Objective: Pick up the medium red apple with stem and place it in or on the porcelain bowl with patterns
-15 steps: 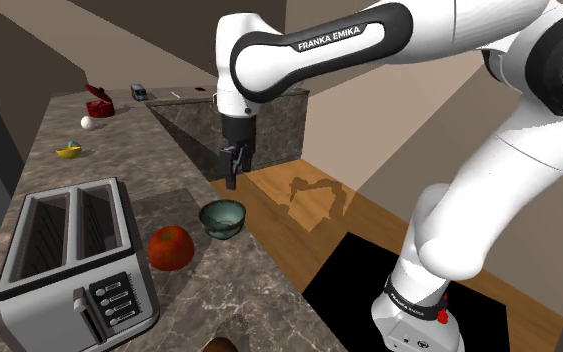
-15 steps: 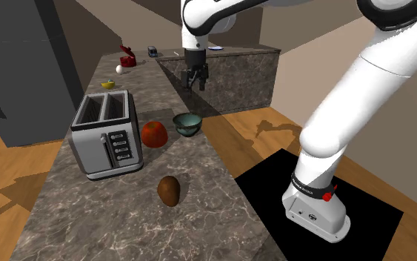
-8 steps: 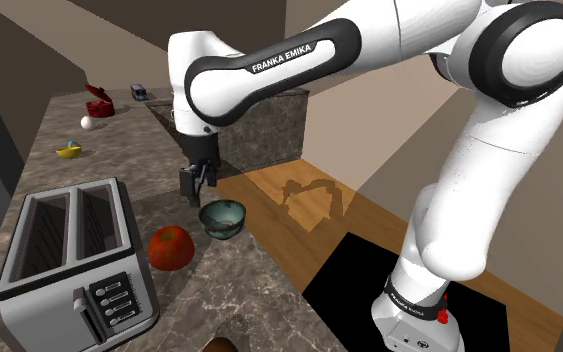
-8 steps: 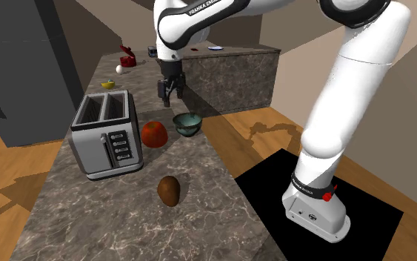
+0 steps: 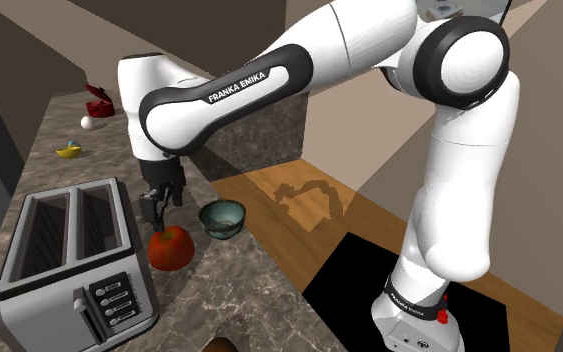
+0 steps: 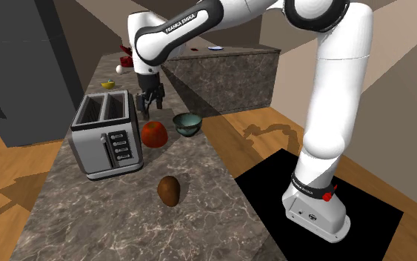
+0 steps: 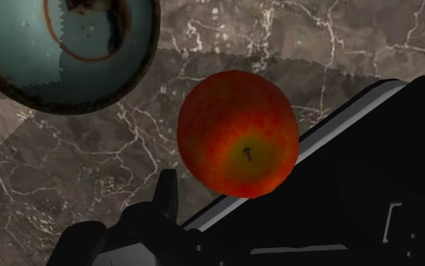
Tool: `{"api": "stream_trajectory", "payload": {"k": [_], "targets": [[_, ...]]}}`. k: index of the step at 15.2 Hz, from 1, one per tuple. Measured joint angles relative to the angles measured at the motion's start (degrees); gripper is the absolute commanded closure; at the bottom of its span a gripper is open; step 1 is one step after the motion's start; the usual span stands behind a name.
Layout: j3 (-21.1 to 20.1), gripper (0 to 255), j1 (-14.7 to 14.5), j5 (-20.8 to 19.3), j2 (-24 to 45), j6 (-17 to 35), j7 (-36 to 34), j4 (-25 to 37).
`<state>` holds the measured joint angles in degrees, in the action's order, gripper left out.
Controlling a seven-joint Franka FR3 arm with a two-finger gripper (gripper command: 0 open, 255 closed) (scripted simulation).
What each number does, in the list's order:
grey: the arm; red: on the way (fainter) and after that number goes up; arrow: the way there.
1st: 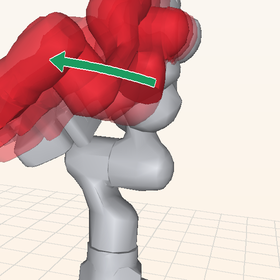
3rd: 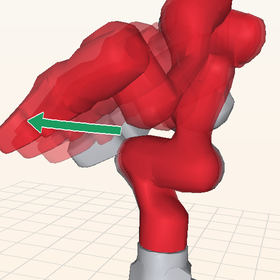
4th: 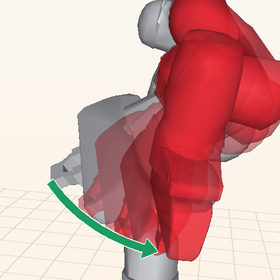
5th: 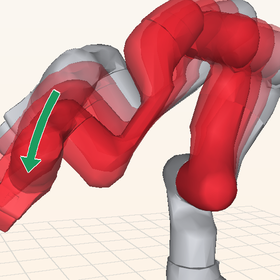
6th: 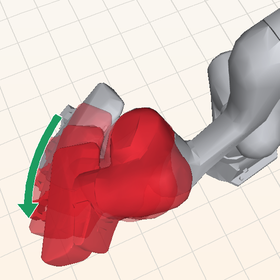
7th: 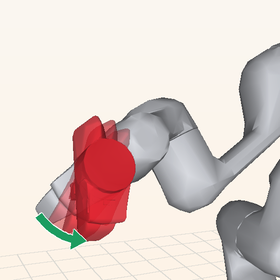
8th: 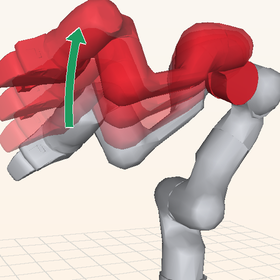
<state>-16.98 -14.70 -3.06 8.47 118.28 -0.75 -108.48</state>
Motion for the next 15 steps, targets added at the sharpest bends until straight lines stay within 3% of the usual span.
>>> {"api": "stream_trajectory", "payload": {"k": [6,13,14,15], "targets": [[0.04,0,-0.31,-0.91,2.27,4.03,-0.61,-1.86],[0.04,0,-0.34,-0.98,2.40,4.46,-0.70,-2.15],[0.04,255,-0.34,-0.98,2.40,4.46,-0.70,-2.15],[0.04,255,-0.34,-0.98,2.39,4.46,-0.70,-2.15]]}}
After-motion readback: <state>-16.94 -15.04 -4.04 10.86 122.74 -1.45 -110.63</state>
